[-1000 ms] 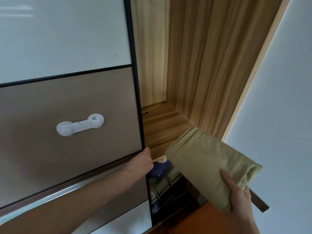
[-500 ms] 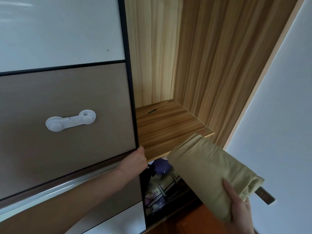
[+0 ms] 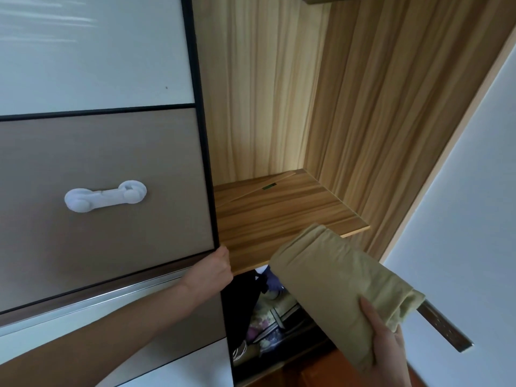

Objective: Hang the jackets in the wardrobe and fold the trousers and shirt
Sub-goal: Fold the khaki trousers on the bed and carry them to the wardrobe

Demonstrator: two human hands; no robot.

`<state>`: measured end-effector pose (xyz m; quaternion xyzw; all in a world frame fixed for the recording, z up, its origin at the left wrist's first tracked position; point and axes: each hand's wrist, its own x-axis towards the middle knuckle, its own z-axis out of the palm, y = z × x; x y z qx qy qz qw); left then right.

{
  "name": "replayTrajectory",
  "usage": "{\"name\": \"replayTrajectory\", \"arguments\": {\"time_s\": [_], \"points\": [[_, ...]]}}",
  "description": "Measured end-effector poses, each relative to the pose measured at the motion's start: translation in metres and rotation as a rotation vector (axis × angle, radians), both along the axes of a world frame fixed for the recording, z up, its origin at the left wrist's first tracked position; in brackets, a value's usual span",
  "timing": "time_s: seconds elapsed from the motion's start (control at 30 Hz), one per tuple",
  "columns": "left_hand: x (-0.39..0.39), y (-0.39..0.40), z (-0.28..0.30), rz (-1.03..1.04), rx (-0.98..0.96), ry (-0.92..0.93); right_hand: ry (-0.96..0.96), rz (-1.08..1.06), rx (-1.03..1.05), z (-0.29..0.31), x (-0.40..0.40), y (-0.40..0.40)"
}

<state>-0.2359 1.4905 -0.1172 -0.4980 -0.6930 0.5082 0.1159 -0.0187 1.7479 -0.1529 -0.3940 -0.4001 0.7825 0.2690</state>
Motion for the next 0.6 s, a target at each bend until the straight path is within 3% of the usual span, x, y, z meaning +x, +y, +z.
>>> {"name": "replayTrajectory", "arguments": {"time_s": [0.2,0.6], "points": [[0.003,-0.010,0.000,0.123,0.142,-0.075,-0.015,0.061,0.006,0.008,-0.003,0.003],[0.001,-0.033,-0.003,0.280,0.130,-0.180,-0.029,0.197,0.009,0.001,-0.047,0.042]]}}
